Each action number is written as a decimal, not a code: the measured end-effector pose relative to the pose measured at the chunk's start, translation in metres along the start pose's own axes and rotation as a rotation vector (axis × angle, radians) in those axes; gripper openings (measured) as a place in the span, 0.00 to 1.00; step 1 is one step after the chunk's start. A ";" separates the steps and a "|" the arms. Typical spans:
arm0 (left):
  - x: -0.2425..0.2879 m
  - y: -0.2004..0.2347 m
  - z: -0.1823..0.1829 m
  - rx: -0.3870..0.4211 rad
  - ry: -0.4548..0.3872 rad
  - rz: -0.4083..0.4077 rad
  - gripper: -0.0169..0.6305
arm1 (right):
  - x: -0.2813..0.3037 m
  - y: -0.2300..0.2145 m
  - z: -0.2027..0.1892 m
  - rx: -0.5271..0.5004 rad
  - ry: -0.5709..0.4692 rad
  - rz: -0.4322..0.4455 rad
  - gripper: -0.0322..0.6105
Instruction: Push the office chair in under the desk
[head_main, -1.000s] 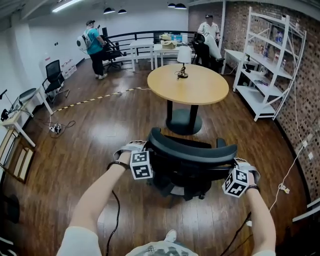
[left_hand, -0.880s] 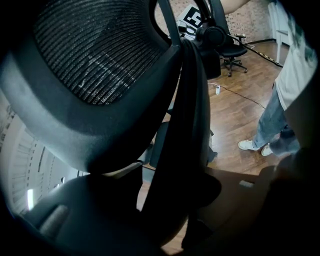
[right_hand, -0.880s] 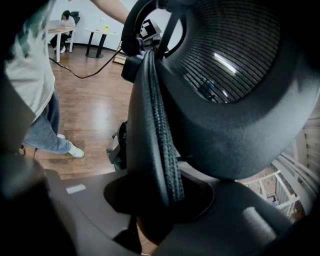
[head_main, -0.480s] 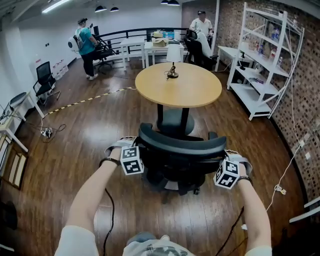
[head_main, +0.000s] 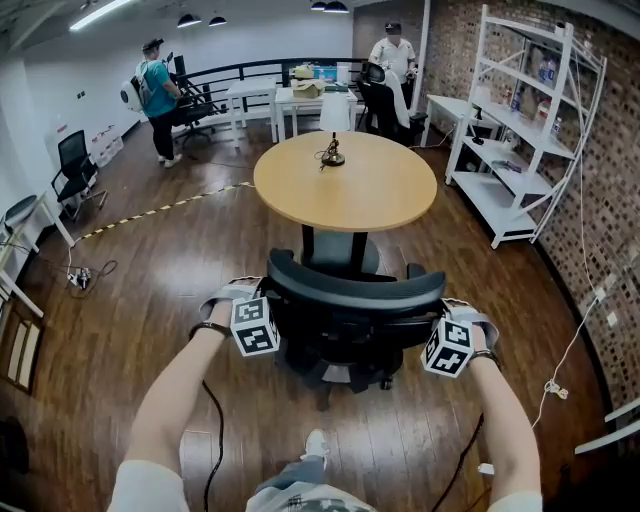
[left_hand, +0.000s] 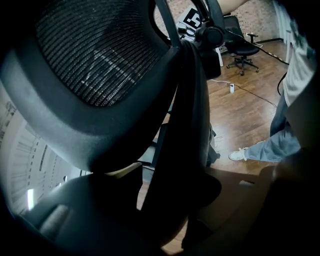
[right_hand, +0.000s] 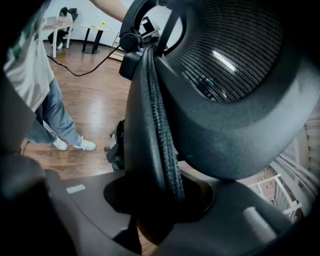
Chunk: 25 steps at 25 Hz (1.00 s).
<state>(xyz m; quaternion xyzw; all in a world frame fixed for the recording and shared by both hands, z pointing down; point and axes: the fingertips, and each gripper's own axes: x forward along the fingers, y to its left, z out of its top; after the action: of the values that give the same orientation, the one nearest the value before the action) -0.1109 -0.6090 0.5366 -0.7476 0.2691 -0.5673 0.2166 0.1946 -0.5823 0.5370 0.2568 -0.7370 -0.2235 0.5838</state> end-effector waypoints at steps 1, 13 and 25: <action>0.006 0.006 0.000 -0.001 0.001 0.002 0.40 | 0.006 -0.007 -0.001 0.002 0.002 0.000 0.26; 0.070 0.090 -0.003 -0.003 0.001 -0.004 0.40 | 0.070 -0.094 0.000 0.015 0.006 -0.022 0.27; 0.117 0.146 -0.015 0.011 -0.006 -0.001 0.40 | 0.117 -0.145 0.008 0.036 0.011 -0.044 0.28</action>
<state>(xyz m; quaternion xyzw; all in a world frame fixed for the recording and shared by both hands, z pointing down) -0.1238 -0.7958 0.5341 -0.7481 0.2648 -0.5668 0.2211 0.1825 -0.7682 0.5315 0.2849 -0.7319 -0.2215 0.5780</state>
